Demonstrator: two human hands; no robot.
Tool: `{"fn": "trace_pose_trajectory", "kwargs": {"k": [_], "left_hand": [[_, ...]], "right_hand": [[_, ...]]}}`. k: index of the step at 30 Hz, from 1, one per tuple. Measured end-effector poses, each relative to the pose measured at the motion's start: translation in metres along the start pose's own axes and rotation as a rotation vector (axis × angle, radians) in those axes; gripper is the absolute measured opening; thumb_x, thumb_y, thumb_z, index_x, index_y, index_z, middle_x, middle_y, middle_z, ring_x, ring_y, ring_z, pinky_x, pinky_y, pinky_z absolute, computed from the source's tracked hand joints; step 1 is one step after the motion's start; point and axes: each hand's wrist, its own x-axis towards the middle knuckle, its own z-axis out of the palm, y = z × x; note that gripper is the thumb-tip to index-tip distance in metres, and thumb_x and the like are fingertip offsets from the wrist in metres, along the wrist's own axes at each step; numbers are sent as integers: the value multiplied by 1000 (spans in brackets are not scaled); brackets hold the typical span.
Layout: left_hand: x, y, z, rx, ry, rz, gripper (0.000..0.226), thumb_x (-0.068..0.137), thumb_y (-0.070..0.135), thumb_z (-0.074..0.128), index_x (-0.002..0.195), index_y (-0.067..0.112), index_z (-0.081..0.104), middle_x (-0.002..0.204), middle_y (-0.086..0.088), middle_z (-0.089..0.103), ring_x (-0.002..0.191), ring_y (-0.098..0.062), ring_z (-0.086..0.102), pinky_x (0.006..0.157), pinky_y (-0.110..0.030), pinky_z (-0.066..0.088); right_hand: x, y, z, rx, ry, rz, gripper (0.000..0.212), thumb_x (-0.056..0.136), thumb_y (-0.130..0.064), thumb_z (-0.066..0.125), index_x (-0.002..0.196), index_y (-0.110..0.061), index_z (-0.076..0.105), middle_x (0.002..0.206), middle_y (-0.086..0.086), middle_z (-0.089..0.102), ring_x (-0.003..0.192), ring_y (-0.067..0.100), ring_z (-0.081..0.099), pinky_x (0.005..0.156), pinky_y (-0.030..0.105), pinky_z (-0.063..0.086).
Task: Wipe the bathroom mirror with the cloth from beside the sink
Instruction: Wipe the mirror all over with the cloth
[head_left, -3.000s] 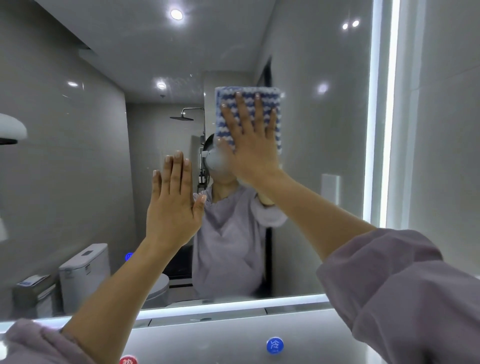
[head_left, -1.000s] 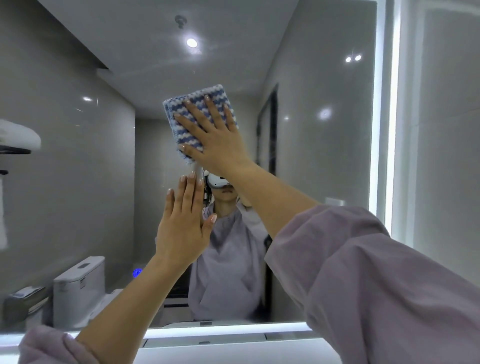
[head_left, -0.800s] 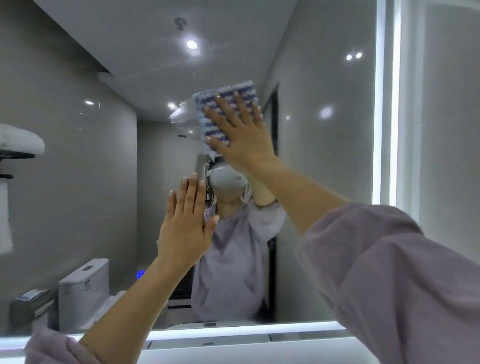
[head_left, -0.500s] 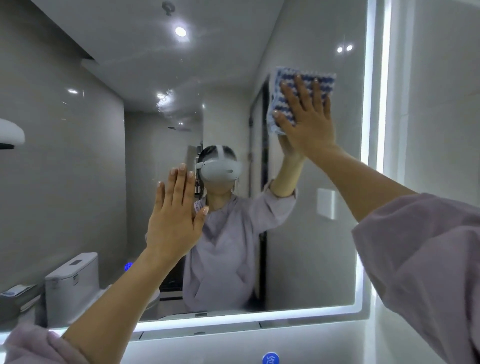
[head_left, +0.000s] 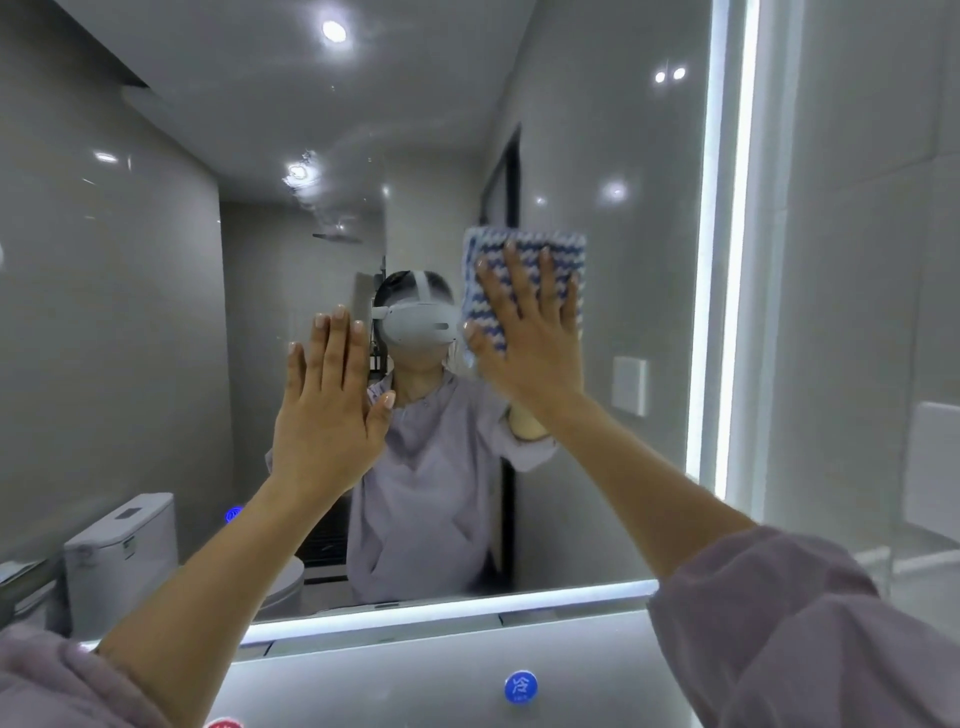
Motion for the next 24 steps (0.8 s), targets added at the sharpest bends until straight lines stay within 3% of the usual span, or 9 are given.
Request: {"fn": "trace_pose_trajectory", "kwargs": {"k": [3,8,20,24], "left_hand": [[0,0,-2,-9,-10,-1,75,92,51,12,149,6,-7,158,-12,-14,146,-26,-14,120,-43,-6],[0,0,-3,10,-27,-14,76,91,52,9,149,7,-11,157,-12,-17,146,-26,-16,119,-42,-9],[0,-2,-2,8,-24,-4,75,93,51,15,149,8,-11,158,-12,-15,147,-26,-13,119,-42,-8],[0,0,-8,18,-59,-25,76,92,53,12,148,9,-14,157,-10,-19,146,-24,-17,119,-39,-12]], "right_hand": [[-44,-15,15,17,-7,-36,71,95,-64,22,154,-26,10,162,5,3,147,30,-9,118,49,-10],[-97,-31,30,33,10,-59,71,94,-64,29,152,-22,24,160,7,16,147,34,6,119,52,4],[-100,-35,26,47,-40,-25,68,95,-62,28,151,-22,27,159,5,17,147,31,6,119,51,8],[-98,-38,21,36,-16,-2,60,97,-52,35,148,-20,32,156,6,28,144,33,19,116,52,21]]}}
